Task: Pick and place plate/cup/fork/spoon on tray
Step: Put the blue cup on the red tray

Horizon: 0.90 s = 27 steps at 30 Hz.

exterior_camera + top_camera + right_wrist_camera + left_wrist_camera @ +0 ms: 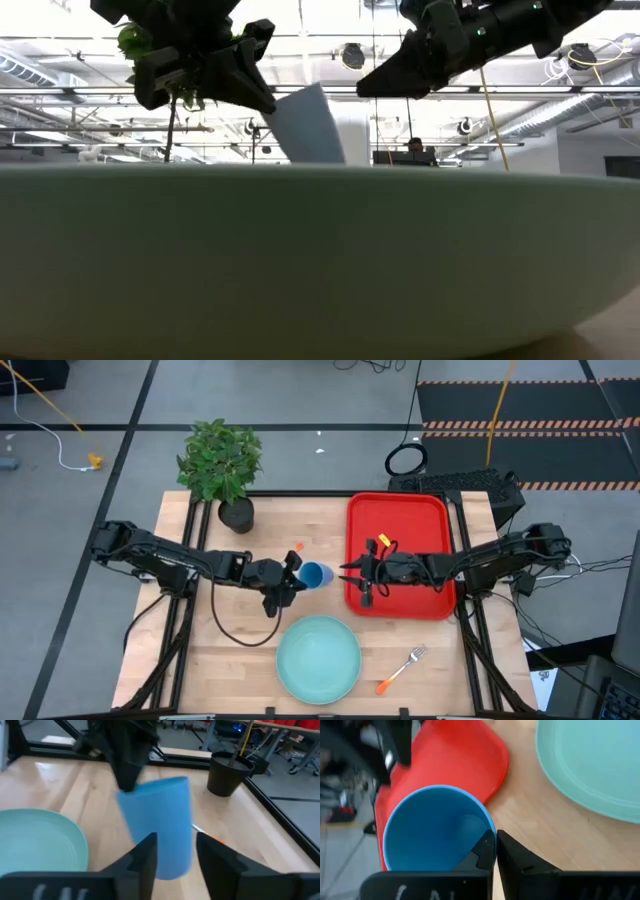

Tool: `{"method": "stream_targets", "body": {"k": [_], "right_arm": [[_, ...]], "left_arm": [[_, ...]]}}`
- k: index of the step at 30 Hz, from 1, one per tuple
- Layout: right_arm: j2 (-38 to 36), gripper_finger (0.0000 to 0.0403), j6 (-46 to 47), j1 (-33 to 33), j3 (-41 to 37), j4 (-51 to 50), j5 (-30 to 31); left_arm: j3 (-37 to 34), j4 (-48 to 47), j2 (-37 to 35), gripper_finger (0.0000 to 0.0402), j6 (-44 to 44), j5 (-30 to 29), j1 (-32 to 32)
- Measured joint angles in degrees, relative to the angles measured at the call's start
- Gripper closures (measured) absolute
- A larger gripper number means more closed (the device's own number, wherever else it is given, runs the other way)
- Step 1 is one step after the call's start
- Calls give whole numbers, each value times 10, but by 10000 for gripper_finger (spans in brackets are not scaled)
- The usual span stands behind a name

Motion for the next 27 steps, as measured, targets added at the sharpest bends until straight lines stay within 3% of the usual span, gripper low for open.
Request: {"method": "stream_targets", "body": {"k": [3,8,14,27], "right_arm": [[0,228,-8,-7,0,-7,-4],[0,164,-6,-19,0,-4,-75],[2,108,0,-28,0,-3,-76],[65,78,6,-28,0,69,-76]], "left_arm": [[0,18,-1,397,28,22,5],[0,29,-1,389,62,30,16],[0,41,-1,395,84,63,41],[0,75,-1,394,99,150,66]]}}
